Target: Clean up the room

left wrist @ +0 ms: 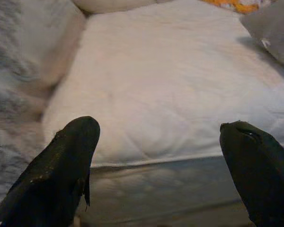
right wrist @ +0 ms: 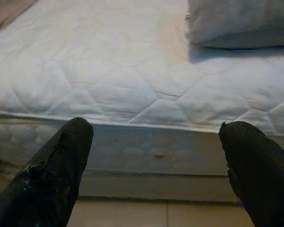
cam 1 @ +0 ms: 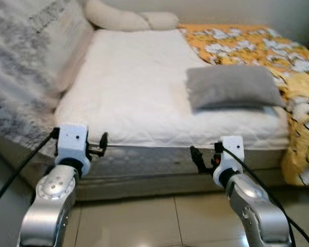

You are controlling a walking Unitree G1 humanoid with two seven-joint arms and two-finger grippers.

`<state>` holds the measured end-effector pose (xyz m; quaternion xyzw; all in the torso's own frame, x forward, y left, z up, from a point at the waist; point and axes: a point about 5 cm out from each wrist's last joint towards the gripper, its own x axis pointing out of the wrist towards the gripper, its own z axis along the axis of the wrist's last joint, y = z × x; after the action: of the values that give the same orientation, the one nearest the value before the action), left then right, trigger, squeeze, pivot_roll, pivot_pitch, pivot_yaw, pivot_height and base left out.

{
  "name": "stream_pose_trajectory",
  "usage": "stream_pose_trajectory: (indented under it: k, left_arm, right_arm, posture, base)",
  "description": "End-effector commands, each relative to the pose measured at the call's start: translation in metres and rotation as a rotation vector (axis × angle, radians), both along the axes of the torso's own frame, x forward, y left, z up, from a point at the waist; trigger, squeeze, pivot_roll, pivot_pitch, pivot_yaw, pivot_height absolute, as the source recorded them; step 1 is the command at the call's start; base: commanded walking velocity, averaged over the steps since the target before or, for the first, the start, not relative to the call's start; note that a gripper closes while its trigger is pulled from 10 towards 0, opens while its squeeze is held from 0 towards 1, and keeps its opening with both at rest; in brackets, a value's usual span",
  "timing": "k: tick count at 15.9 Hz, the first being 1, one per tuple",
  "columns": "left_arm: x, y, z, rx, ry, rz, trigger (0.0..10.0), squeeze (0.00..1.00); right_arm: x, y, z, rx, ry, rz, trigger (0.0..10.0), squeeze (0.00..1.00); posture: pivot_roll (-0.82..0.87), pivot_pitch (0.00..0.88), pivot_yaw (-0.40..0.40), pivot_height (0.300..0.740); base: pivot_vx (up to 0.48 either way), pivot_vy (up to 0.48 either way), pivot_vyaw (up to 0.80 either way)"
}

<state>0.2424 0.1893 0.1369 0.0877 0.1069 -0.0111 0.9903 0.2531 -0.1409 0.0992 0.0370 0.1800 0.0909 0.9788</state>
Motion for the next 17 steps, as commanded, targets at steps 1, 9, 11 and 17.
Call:
stream_pose_trajectory:
  k: [1,9,11,17]
  left_arm:
    - [0.0023,-0.0021,-0.0003,-0.001,0.006,0.001,10.0,0.0]
    - [0.006,-0.0008,0.0009,0.009,0.015,0.022,10.0,0.0]
    - [0.0067,-0.0016,0.002,0.008,0.012,0.021,10.0,0.0]
    - [0.0097,-0.002,0.0083,0.015,-0.025,0.007,10.0,0.0]
  right_arm:
    - [0.0002,-0.0078,0.0016,-0.027,-0.01,-0.013,10.0,0.0]
    - [0.0052,-0.0109,0.0047,-0.105,-0.032,0.01,10.0,0.0]
    - [0.0057,-0.0125,0.0041,-0.093,-0.03,-0.01,10.0,0.0]
    - [0.0058,-0.0103,0.0031,-0.075,-0.029,-0.012,10.0,0.0]
  posture:
    - [-0.08,0.0,-0.022,0.74]
    - [-0.08,0.0,-0.024,0.74]
    - [-0.09,0.0,-0.018,0.74]
    - [-0.08,0.0,-0.024,0.74]
  base:
    - [0.0,0.0,0.0]
    - [0.0,-0.419,0.2]
    - [0.0,-0.48,0.4]
    - [0.0,-0.16,0.0]
